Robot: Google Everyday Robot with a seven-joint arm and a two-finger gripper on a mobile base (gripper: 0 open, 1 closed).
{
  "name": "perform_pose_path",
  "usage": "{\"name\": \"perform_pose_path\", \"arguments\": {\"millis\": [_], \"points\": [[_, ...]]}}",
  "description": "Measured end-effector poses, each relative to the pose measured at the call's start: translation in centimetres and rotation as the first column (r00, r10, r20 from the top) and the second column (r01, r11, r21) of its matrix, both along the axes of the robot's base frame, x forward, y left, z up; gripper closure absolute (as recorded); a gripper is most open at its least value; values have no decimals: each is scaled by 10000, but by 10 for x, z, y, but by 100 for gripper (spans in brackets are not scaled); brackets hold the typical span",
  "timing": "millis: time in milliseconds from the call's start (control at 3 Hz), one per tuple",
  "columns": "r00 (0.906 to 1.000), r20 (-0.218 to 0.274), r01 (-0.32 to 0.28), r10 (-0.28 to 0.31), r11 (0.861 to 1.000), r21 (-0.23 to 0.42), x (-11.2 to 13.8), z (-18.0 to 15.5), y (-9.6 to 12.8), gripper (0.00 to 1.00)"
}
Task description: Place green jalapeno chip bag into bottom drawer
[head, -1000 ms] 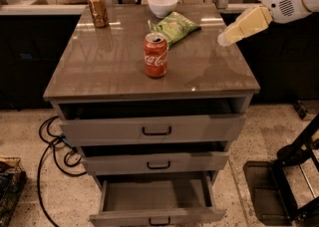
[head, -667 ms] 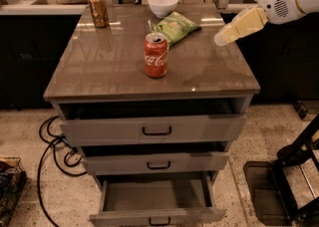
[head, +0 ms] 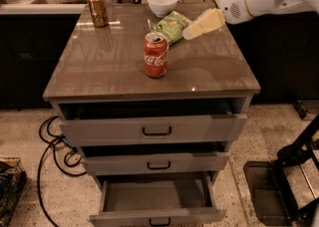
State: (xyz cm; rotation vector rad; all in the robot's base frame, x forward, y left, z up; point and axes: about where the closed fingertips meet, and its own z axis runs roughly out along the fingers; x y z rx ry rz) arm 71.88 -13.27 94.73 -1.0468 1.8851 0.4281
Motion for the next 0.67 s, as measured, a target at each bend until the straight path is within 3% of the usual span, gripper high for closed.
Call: {"name": "perform_pose_path", "arguments": {"millis": [333, 667], "points": [[9995, -301, -83, 90, 9997, 239, 39, -21, 25, 0], [9982, -577, 160, -141, 9993, 329, 68, -41, 32, 0]]}}
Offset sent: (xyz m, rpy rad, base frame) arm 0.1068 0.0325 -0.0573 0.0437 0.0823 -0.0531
